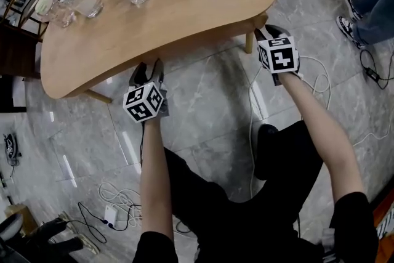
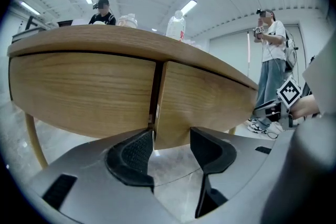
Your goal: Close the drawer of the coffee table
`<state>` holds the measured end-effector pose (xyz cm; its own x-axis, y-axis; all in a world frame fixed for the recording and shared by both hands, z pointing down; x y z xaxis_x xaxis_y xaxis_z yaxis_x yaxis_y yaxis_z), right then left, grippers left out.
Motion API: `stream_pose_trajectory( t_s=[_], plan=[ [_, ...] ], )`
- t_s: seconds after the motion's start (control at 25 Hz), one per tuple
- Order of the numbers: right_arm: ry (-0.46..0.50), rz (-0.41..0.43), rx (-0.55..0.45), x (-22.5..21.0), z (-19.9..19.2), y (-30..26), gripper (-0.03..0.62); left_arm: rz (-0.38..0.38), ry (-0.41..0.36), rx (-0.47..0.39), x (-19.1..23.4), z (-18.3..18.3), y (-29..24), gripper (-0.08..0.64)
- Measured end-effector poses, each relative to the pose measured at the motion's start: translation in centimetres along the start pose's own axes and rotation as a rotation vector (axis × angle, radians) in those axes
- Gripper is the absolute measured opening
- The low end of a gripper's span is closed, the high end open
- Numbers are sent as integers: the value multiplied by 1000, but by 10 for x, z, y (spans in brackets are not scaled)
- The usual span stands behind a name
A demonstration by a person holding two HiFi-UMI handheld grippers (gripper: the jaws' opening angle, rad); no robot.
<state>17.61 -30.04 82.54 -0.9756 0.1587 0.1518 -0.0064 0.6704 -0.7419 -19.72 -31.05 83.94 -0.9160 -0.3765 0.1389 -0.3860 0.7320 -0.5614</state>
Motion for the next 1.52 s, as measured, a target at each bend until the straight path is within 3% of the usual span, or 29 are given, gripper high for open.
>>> stream_pose_trajectory(
  t_s=[0.32, 0.48, 0.56, 0.76, 0.96, 1.2, 1.52],
  plan=[
    [50, 16, 54, 6, -31, -16, 127, 24, 89, 34, -5, -34, 8, 231],
    [14, -10, 103, -5, -45, -24, 124, 42, 133, 55, -19, -44, 22, 227],
    [-13, -30, 139, -9, -56, -17, 120, 42, 114, 84, -28, -43, 33, 225],
    [-8, -20, 186, 1, -72, 40, 112, 34, 93, 116, -52, -14, 84, 206],
    [176, 108, 203, 35, -73, 137, 106, 71, 134, 173, -70, 8, 155, 192],
    [252, 193, 204, 43, -31, 249, 101, 71, 70, 221, -111, 91, 230, 186],
    [157, 270, 158, 36, 79, 368, 98, -19, 65, 192, -187, 220, 321, 186]
  ],
)
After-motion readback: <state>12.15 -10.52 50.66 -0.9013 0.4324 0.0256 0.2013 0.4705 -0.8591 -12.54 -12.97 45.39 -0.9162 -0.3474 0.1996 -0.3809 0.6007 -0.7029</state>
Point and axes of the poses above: the fingertips, and each gripper's own axes: y backward along the fingers, x to its left, z out of its top, the point moved 2 cm from there along y, backward along the fingers, and after that the axes turned 13 degrees about x, right-handed, at the moved point
